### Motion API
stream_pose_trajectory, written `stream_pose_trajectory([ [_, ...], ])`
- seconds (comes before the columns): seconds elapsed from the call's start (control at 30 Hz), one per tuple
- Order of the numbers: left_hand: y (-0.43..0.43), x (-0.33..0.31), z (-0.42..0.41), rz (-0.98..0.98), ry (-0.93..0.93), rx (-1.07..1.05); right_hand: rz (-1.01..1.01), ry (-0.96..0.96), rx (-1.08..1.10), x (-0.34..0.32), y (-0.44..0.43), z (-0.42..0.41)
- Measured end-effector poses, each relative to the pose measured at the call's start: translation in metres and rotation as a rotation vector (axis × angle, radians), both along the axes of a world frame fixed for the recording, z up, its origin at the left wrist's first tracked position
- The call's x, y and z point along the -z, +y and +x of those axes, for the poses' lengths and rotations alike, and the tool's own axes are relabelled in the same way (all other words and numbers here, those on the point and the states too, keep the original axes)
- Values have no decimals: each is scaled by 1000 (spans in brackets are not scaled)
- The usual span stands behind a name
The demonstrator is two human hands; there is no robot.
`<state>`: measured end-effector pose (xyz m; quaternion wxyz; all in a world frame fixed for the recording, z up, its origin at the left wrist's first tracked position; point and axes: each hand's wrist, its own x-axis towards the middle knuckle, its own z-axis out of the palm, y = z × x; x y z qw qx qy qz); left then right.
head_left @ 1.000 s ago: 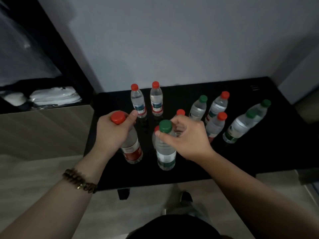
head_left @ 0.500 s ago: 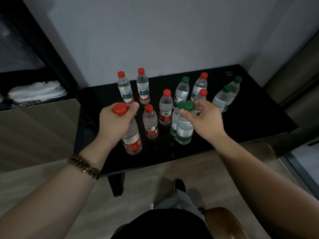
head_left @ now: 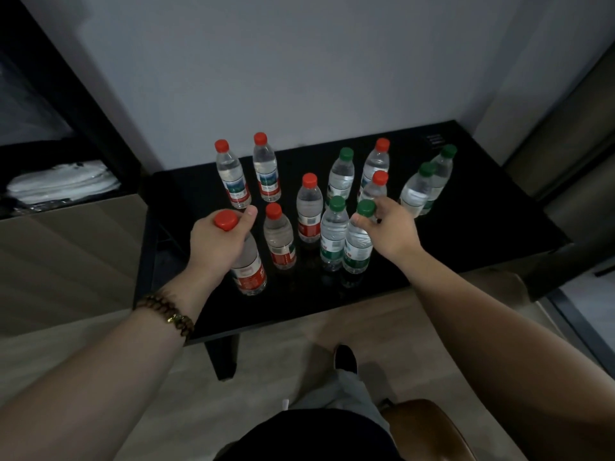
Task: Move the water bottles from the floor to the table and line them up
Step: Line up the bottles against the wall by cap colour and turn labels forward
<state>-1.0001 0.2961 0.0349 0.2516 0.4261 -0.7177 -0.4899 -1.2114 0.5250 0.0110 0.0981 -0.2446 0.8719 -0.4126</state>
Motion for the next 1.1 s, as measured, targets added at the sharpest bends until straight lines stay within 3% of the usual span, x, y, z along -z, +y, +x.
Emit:
stream_pose_trajectory([
  [0.37, -16, 27, -17, 52, -73, 9, 60, -16, -2, 9, 6, -16],
  [0.5, -23, 31, -18, 87, -69, 37, 174, 6, -40, 3, 0, -21],
  [0.6, -26, 33, -19, 88, -42, 37, 295, 117, 5, -9, -8, -18],
  [0.73, -31, 33, -20, 104, -21, 49, 173, 378, 19, -26, -24, -11],
  [0.9, -42, 37, -26, 50, 4, 76, 33, 552, -183, -51, -59, -17],
  [1.1, -59, 60, -30, -82, 73, 103, 55, 673, -533, -58, -101, -29],
])
